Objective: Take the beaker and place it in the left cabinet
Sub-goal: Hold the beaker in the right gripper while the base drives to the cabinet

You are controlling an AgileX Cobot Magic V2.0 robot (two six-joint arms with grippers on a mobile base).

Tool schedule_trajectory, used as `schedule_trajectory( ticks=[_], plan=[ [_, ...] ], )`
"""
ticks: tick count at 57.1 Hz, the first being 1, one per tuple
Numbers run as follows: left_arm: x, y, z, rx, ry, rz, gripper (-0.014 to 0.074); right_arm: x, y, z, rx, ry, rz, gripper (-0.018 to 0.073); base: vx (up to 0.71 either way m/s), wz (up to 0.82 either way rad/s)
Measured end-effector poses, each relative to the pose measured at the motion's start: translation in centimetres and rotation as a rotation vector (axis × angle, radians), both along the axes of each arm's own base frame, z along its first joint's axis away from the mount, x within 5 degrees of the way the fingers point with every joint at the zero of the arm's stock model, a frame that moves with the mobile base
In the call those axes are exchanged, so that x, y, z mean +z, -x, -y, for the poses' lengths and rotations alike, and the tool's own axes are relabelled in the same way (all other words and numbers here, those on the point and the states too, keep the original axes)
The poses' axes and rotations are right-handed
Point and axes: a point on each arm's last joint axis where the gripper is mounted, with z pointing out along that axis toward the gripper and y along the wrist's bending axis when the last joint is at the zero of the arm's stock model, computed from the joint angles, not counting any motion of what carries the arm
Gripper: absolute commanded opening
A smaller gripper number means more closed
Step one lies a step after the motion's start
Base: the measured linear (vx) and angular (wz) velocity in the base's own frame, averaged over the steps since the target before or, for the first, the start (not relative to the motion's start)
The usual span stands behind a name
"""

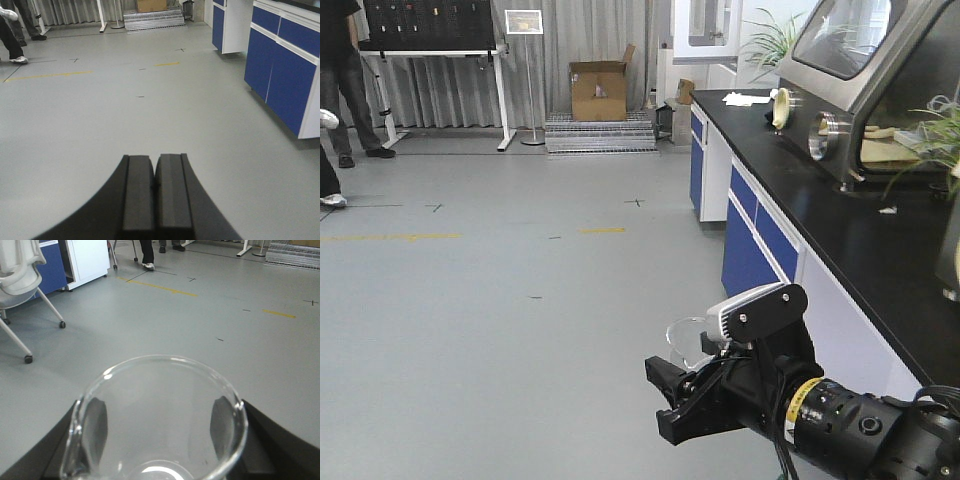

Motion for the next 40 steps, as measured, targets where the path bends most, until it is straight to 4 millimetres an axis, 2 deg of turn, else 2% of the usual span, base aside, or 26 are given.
schedule_trajectory(
  ticks=[40],
  plan=[
    [0.00, 0.00, 0.00, 0.000, 0.000, 0.000, 0.0004, -0.01, 0.00, 0.00, 0.000, 0.001, -0.001, 0.0194, 0.63, 0.18]
  ],
)
